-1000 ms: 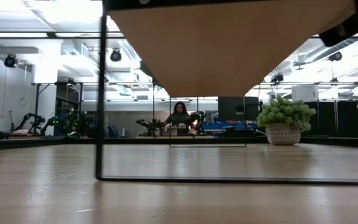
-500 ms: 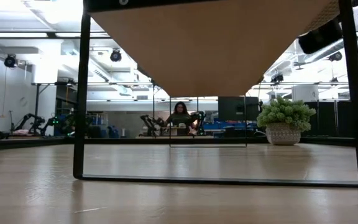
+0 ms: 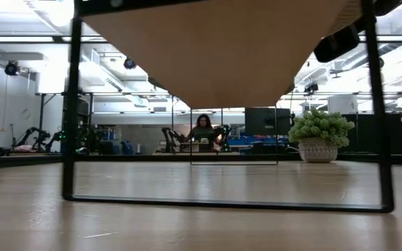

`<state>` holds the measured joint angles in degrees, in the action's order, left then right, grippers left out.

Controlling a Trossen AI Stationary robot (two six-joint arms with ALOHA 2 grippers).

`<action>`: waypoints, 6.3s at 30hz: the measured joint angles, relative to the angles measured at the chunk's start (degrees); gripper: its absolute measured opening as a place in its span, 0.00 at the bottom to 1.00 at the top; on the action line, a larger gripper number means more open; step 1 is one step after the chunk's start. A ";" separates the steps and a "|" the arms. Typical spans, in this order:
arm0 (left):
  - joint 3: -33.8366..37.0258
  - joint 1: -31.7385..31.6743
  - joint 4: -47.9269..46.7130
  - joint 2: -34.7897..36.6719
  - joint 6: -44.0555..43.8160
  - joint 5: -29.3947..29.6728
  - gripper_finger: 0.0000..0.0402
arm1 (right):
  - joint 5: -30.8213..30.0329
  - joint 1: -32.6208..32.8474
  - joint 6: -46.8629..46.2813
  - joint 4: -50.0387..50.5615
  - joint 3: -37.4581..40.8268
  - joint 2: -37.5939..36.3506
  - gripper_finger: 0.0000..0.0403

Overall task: Pick and place slides into the shelf
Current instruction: Put the gray slide on the shelf, then adjust the top gray slide on the shelf

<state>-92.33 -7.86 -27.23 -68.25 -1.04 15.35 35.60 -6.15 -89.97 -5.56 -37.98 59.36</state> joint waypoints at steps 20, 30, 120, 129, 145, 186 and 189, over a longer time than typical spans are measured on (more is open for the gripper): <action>0.02 0.04 0.18 0.00 0.00 -0.01 0.77 | -4.36 1.43 2.16 -2.41 -0.07 4.89 0.02; 0.07 0.04 0.30 0.00 0.00 -0.01 0.77 | -4.76 2.56 2.01 -2.28 -0.25 4.53 0.12; 0.09 0.00 1.28 0.00 -0.02 -0.02 0.77 | -31.35 21.31 14.49 67.93 -28.11 7.18 0.02; 0.09 0.00 1.27 0.00 -0.02 -0.04 0.77 | -32.76 22.81 11.95 66.35 -28.11 9.05 0.02; 0.13 0.04 1.26 0.00 0.00 -0.04 0.77 | -32.04 22.81 10.84 62.15 -28.09 9.43 0.02; 0.20 0.00 1.26 0.00 -0.04 -0.05 0.77 | -41.94 22.79 13.29 44.87 -28.20 4.94 0.33; 0.20 0.04 1.26 0.00 -0.04 -0.06 0.77 | -43.44 22.79 12.55 47.23 -28.17 5.19 0.39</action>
<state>-92.14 -7.81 -25.98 -68.25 -1.08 15.29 -7.84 16.64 -77.42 41.67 -66.15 64.55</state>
